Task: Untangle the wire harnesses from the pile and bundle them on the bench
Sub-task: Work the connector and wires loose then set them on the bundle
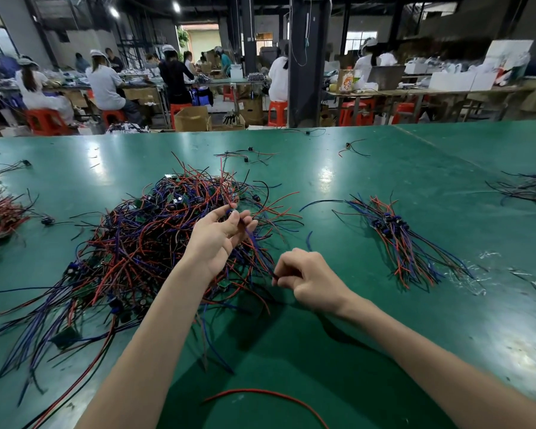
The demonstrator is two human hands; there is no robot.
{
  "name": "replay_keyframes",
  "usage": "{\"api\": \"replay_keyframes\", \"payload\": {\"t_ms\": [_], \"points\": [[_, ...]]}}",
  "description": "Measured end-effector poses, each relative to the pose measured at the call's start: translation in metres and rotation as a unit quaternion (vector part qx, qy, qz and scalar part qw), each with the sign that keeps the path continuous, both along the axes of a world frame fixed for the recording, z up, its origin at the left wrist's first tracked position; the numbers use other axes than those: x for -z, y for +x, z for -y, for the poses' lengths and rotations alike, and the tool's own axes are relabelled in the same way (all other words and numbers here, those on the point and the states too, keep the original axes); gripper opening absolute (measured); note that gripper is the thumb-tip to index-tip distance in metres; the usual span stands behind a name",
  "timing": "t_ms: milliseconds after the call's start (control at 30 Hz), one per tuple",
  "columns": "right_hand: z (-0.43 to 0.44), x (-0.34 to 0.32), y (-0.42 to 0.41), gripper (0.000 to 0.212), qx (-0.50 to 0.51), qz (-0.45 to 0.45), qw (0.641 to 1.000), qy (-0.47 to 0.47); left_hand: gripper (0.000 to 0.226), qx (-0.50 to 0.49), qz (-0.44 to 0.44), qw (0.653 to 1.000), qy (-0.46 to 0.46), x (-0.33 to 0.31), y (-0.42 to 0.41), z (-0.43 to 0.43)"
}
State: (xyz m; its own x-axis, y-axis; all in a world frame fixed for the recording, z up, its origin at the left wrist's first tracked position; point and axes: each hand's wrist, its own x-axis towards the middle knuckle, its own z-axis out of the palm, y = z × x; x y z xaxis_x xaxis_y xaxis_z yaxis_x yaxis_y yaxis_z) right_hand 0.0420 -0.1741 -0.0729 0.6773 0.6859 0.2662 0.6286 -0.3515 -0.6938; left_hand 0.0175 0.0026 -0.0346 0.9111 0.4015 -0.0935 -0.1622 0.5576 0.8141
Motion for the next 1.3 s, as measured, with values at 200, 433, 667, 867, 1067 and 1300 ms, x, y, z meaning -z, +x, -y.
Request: {"api": "replay_keyframes", "payload": {"t_ms": [200, 433, 667, 867, 1067, 1300], "points": [[-0.003, -0.001, -0.008, 0.013, -0.006, -0.056, 0.998, -0.008, 0.031, 0.004, -0.028, 0.997, 0.070, 0.003, -0.001, -0.008], [-0.007, -0.006, -0.023, 0.009, -0.062, -0.002, 0.997, 0.050, 0.028, -0.021, -0.020, 0.996, 0.090, 0.007, -0.002, -0.005], [-0.010, -0.008, -0.024, 0.010, -0.055, -0.096, 0.993, 0.034, 0.024, -0.022, -0.034, 0.996, 0.076, 0.010, 0.001, -0.006], [-0.008, -0.016, -0.021, 0.015, -0.027, -0.419, 0.906, 0.045, 0.024, -0.018, -0.031, 0.997, 0.066, 0.010, -0.001, -0.005], [-0.009, -0.015, -0.013, 0.017, 0.034, -0.583, 0.810, 0.051, 0.023, -0.018, -0.028, 0.996, 0.077, 0.012, 0.002, -0.008], [-0.006, -0.011, -0.023, 0.011, -0.071, -0.348, 0.935, 0.011, 0.021, -0.038, -0.015, 0.998, 0.046, 0.013, 0.001, -0.011]]}}
